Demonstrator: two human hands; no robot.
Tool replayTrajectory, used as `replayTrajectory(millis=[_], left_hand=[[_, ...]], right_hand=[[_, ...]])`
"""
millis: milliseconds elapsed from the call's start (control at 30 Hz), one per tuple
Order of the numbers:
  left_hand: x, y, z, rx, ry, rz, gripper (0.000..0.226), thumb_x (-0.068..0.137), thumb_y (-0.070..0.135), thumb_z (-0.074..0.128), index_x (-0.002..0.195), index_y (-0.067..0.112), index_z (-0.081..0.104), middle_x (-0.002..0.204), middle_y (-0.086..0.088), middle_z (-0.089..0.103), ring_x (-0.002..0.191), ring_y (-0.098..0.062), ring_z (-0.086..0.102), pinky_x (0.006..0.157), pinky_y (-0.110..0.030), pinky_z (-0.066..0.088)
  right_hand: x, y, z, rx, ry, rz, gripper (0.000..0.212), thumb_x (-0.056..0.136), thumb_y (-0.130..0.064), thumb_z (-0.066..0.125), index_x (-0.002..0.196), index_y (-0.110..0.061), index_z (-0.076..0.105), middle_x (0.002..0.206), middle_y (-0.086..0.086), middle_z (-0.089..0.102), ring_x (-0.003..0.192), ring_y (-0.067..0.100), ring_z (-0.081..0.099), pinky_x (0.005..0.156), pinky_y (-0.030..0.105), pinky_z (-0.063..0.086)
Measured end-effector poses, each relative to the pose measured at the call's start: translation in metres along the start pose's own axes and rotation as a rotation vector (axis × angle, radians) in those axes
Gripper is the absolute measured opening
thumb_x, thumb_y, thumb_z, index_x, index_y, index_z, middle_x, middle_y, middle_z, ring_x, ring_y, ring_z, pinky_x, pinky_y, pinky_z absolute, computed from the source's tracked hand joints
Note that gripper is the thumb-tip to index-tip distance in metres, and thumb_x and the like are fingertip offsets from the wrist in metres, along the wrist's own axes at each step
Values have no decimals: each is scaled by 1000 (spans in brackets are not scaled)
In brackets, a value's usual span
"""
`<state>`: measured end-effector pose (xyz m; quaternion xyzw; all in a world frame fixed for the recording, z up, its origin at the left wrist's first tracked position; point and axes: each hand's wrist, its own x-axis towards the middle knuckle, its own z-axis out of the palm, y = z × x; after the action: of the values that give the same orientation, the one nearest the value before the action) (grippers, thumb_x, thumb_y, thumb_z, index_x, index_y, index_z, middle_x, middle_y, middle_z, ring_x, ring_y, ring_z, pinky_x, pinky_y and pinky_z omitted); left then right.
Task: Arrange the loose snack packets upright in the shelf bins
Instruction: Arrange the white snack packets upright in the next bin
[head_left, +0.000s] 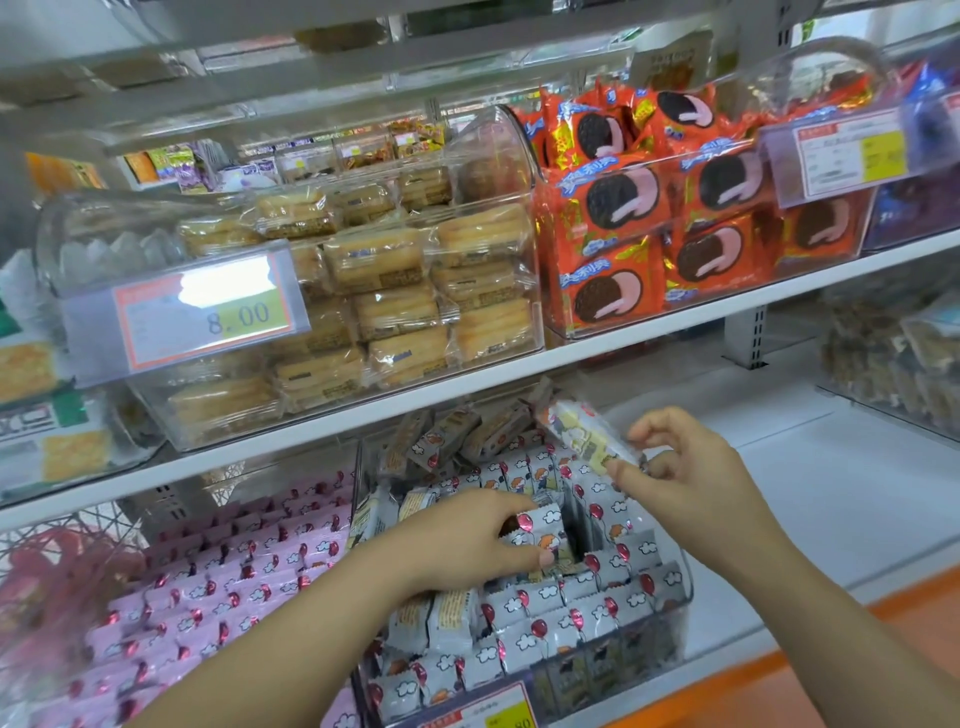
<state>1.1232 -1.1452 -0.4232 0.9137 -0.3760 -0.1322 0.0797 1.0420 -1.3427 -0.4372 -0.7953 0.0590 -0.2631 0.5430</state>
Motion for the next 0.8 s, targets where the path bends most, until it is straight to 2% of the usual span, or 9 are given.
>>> replayTrajectory(millis=[100, 233, 300, 367, 467, 533, 633, 700, 800], left_hand=[[-1, 1, 0, 4, -4, -9, 71, 89, 57, 53, 147, 23, 33, 152, 4, 36, 132, -13, 41, 107, -27, 36], [0, 0, 0, 3, -5, -12, 70, 87, 60, 53, 144, 23, 38, 146, 3, 44, 125, -14, 48, 101, -27, 40], [1, 0, 0, 21, -6, -18, 70, 87, 60, 53, 144, 21, 38, 144, 3, 47, 122, -14, 50, 99, -27, 41], [1, 2, -1, 22, -5, -12, 68, 87, 60, 53, 141, 20, 42, 135, 2, 54, 110, -12, 54, 91, -26, 44], [0, 3, -1, 1, -12, -17, 63, 87, 60, 55, 136, 22, 46, 125, 1, 59, 98, -12, 56, 85, -28, 47], [-1, 3, -2, -15, -14, -21, 50, 86, 59, 56, 123, 25, 53, 106, 0, 64, 88, -15, 60, 80, -33, 51], [-1, 3, -2, -39, -10, -8, 37, 86, 57, 57, 107, 26, 55, 86, 2, 61, 71, -12, 54, 67, -30, 45], [-1, 3, -3, -54, -9, 4, 35, 86, 56, 58, 106, 28, 55, 81, 5, 58, 68, -9, 52, 62, -29, 43], [-1, 4, -3, -71, -10, 12, 25, 86, 55, 58, 97, 33, 55, 82, 1, 60, 69, -14, 54, 66, -34, 46]], right_hand=[[-3, -3, 0, -104, -45, -34, 44, 80, -13, 68, 108, -36, 43, 93, -11, 56, 66, 14, 62, 55, 30, 51], [-7, -6, 2, -361, -51, -193, 19, 82, -23, 62, 95, -26, 49, 90, -11, 53, 80, 11, 52, 68, 38, 49], [-8, -7, 4, -335, -62, -218, 14, 82, -28, 64, 88, -25, 51, 85, -11, 53, 82, 8, 50, 67, 30, 45], [-10, -11, 5, -227, -83, -184, 15, 80, -31, 69, 82, -30, 55, 83, -13, 58, 81, 1, 52, 64, 21, 41], [-9, -11, 5, -79, -150, -123, 17, 78, -24, 75, 86, -26, 60, 79, -11, 66, 76, -3, 60, 63, 10, 44], [-6, -9, 5, -94, -203, -123, 27, 77, -18, 76, 96, -25, 58, 80, -11, 68, 75, -3, 62, 64, 9, 46], [-4, -9, 4, -120, -233, -101, 42, 78, -18, 76, 102, -33, 45, 82, -10, 69, 75, -1, 63, 65, 16, 50], [-3, -10, 3, -129, -238, -109, 38, 80, -23, 73, 102, -33, 44, 84, -9, 69, 76, -2, 62, 66, 14, 48], [-2, -10, 2, -198, -282, -157, 26, 83, -28, 70, 100, -30, 51, 88, -15, 63, 78, -7, 58, 65, 9, 43]])
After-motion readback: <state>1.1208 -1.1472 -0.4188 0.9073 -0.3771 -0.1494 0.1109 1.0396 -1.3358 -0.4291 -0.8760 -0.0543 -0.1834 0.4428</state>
